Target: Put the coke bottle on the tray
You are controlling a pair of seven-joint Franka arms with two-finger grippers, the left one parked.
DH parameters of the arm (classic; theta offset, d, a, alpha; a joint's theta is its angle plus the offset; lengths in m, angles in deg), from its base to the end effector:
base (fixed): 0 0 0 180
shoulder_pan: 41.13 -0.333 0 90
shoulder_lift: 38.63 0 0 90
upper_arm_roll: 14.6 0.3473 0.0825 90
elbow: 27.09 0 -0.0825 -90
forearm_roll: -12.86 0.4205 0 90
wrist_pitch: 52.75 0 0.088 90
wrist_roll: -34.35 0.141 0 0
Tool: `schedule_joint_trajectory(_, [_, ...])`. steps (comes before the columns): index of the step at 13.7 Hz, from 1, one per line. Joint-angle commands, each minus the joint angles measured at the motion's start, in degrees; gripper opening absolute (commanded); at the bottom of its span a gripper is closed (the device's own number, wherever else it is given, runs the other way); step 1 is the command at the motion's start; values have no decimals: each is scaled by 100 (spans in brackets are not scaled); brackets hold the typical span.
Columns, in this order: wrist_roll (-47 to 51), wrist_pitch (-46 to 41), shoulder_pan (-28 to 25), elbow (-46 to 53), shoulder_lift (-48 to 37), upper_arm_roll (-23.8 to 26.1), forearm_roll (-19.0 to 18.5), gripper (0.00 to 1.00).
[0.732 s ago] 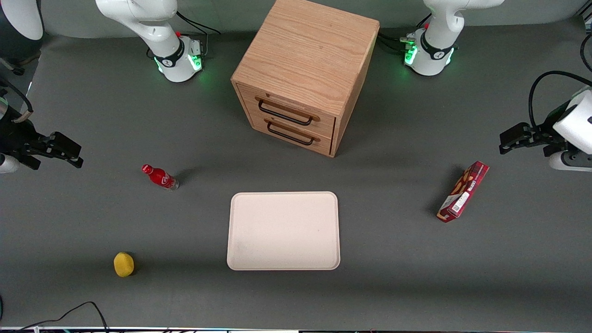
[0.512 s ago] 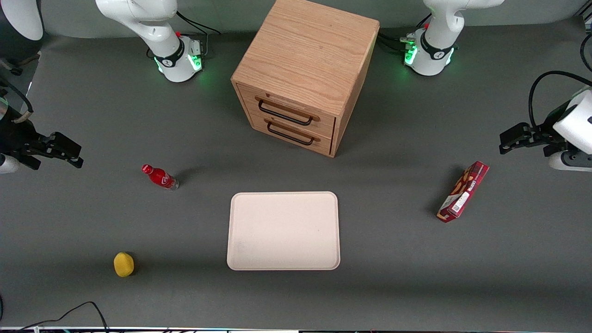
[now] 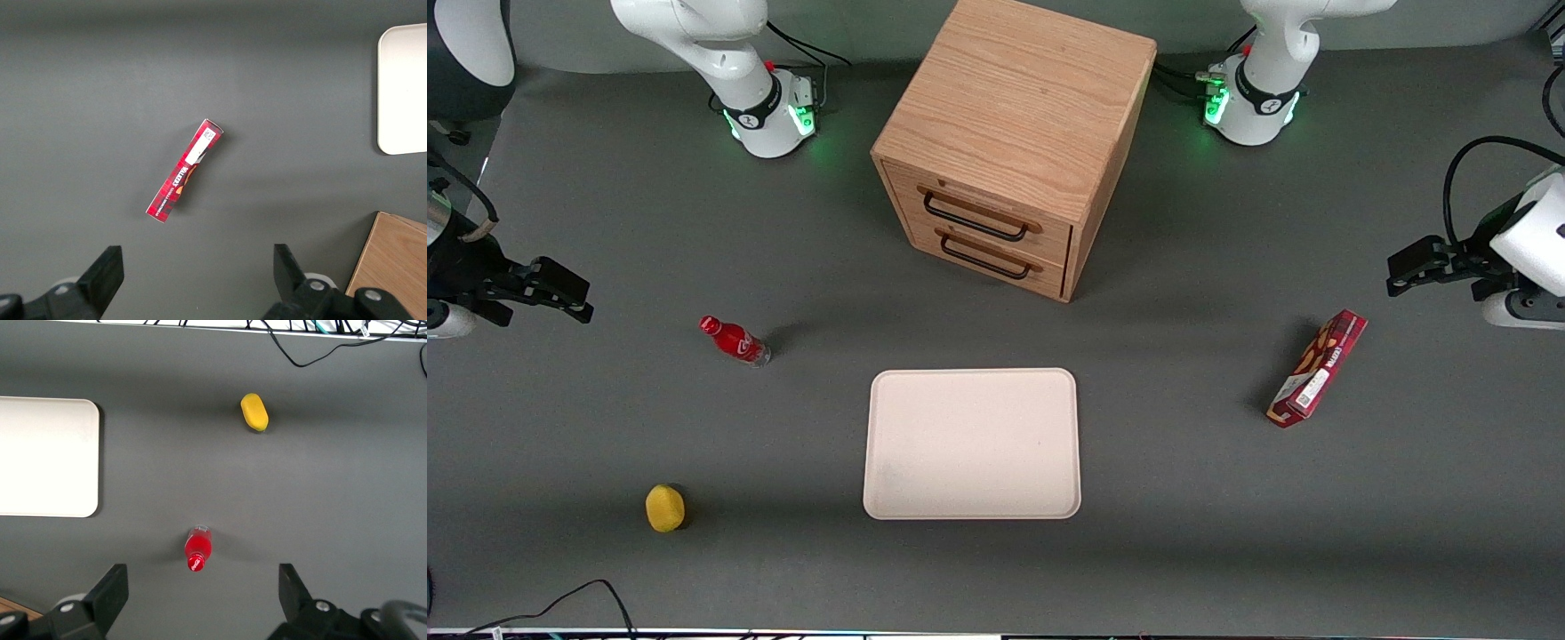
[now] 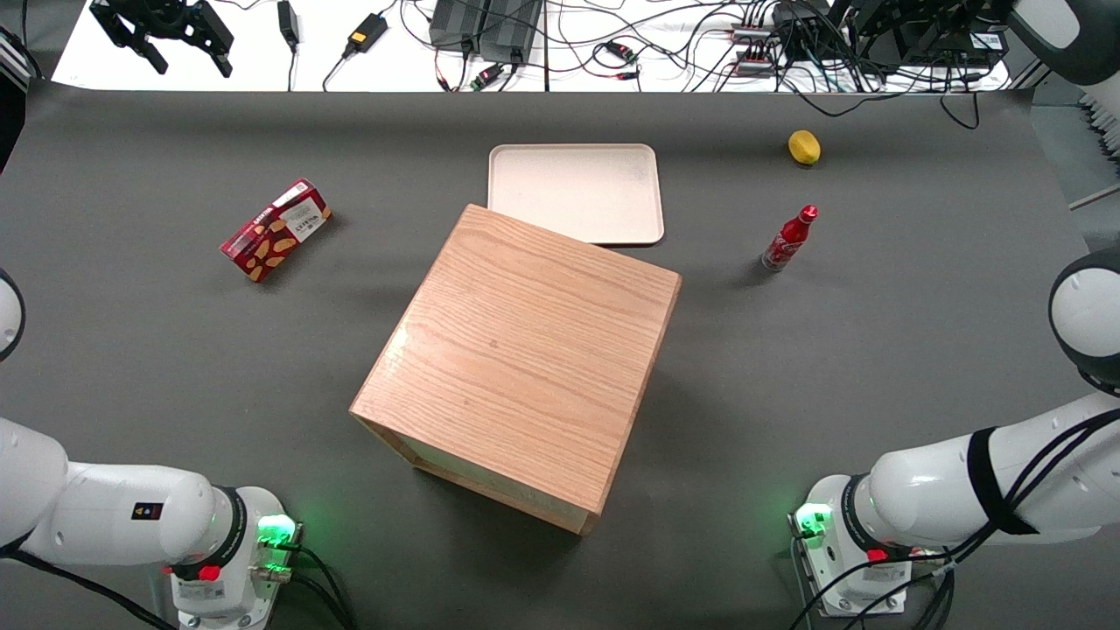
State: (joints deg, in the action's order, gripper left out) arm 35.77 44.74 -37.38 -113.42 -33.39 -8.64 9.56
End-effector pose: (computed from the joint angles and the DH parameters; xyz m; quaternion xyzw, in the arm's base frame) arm 0.6383 0.0143 0.6115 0.9983 0.0087 0.0526 0.0223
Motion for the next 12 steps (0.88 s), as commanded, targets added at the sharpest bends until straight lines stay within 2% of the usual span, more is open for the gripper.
schedule_joint_trajectory(1, [-54,-116,-15,-7,-14,10,-22,100])
schedule_joint_trajectory(12, [-55,-117,-32,-104,-5,45,49,100])
